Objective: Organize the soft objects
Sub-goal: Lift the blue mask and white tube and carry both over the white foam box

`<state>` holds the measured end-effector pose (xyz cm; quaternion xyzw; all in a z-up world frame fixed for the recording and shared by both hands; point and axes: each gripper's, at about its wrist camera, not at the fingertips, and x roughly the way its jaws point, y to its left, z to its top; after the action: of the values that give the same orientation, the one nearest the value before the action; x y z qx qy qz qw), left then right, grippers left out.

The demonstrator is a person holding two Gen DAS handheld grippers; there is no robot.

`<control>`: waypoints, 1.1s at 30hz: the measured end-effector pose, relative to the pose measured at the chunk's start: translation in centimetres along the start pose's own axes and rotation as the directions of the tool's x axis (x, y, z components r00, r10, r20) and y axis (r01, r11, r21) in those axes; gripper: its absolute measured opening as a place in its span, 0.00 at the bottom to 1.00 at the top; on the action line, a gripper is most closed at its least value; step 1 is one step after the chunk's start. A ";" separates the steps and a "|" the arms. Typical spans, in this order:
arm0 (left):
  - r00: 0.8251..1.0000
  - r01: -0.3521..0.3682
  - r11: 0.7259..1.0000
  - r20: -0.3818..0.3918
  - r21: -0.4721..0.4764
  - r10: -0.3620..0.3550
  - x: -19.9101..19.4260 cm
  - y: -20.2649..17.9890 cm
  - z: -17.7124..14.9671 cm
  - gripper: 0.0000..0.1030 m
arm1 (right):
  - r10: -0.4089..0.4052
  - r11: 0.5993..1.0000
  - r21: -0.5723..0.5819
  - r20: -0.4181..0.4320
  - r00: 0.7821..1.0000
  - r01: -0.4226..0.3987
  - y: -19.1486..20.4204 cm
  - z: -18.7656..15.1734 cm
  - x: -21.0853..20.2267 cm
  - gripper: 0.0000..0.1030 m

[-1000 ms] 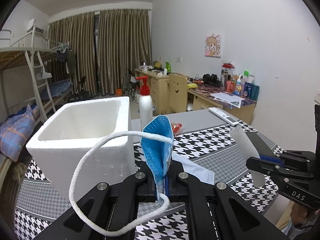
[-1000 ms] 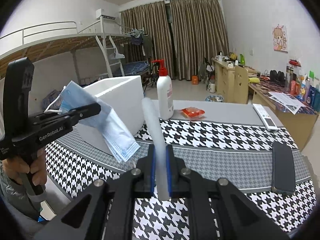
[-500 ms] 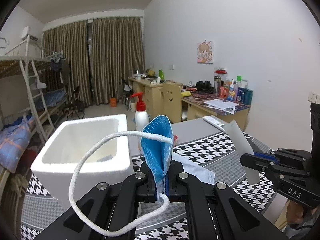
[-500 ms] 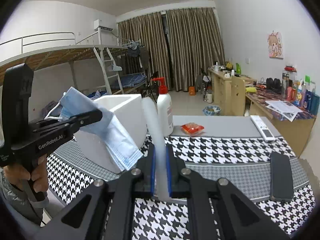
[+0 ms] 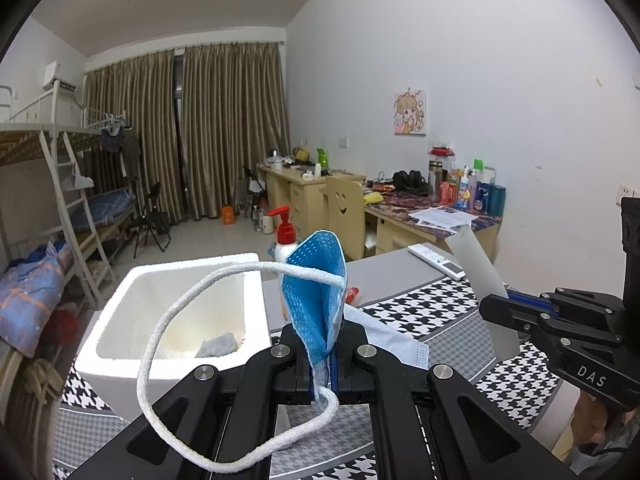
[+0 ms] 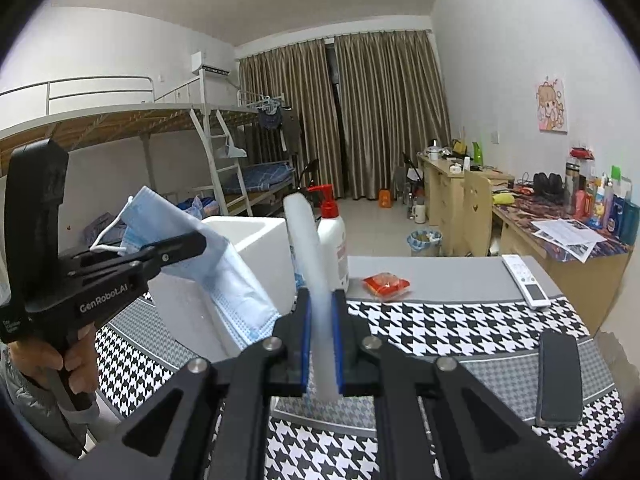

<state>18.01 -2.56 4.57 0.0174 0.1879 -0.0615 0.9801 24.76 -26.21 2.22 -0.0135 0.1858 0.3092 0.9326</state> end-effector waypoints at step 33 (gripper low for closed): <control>0.983 -0.122 0.992 0.130 -0.044 0.127 -1.8 4.8 4.5 0.04 | 0.054 0.996 -0.071 0.053 0.997 -0.050 3.7 4.4 2.4 0.12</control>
<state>18.58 2.11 9.44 0.0071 0.1221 0.0022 0.9925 25.94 -21.23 5.81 -0.0325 0.1497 0.3400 0.9279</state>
